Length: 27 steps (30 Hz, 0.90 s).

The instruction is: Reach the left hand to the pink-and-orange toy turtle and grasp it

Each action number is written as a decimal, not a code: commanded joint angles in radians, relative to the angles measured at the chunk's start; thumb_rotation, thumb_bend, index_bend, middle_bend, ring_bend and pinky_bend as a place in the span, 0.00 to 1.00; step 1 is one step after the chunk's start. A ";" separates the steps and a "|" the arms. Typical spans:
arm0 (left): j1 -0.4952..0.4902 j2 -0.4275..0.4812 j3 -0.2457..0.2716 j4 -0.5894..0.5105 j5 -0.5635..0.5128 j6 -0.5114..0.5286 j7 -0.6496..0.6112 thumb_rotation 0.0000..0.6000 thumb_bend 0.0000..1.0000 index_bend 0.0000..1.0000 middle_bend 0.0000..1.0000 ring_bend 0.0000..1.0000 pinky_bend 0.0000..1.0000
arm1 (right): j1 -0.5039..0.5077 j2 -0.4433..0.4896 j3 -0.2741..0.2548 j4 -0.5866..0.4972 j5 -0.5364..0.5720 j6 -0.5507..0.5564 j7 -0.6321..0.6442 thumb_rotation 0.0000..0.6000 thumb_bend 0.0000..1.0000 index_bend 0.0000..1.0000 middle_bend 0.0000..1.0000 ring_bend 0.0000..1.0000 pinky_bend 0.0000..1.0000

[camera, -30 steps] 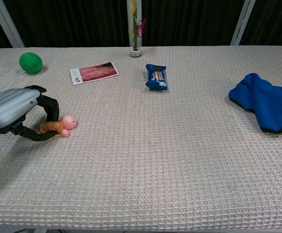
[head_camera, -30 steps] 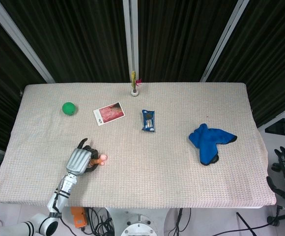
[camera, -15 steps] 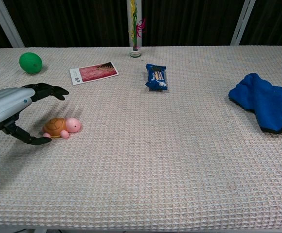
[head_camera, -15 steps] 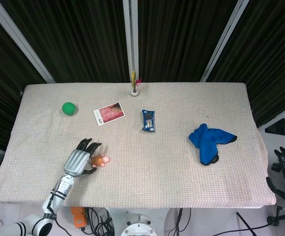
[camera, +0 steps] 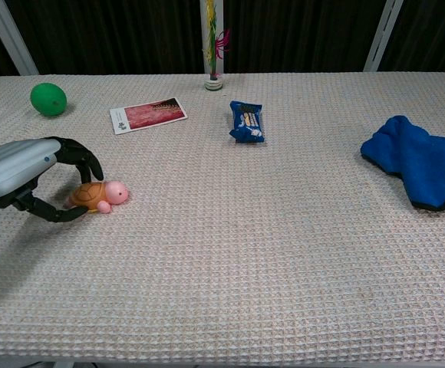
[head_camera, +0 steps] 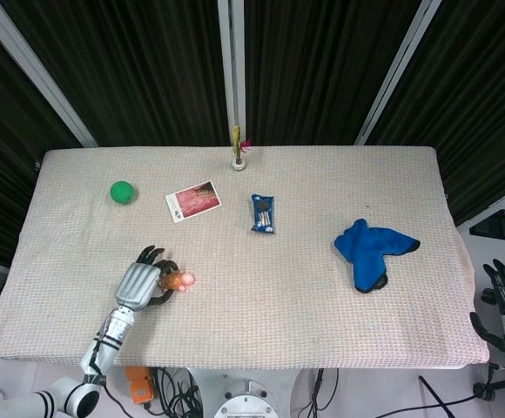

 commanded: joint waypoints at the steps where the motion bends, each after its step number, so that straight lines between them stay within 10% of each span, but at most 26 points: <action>1: 0.000 -0.019 -0.003 0.028 0.007 0.015 -0.005 1.00 0.32 0.54 0.60 0.24 0.17 | 0.003 -0.002 0.000 0.001 0.001 -0.005 0.000 1.00 0.26 0.00 0.01 0.00 0.00; 6: 0.003 -0.052 -0.010 0.079 0.029 0.061 -0.013 1.00 0.35 0.75 0.80 0.41 0.28 | 0.002 -0.003 0.003 0.003 0.006 -0.003 0.001 1.00 0.26 0.00 0.01 0.00 0.00; 13: 0.008 -0.055 -0.005 0.075 0.030 0.066 -0.014 1.00 0.35 0.78 0.84 0.45 0.31 | -0.003 -0.002 0.001 0.004 0.002 0.007 0.007 1.00 0.27 0.00 0.01 0.00 0.00; 20: -0.003 0.041 0.028 -0.039 0.028 -0.004 0.011 1.00 0.08 0.06 0.04 0.00 0.01 | -0.010 0.004 -0.002 -0.003 -0.009 0.027 0.017 1.00 0.26 0.00 0.01 0.00 0.00; 27: 0.065 0.202 0.047 -0.217 0.038 0.109 0.143 1.00 0.04 0.04 0.00 0.00 0.00 | -0.014 0.020 0.000 -0.040 -0.027 0.058 0.001 1.00 0.26 0.00 0.01 0.00 0.00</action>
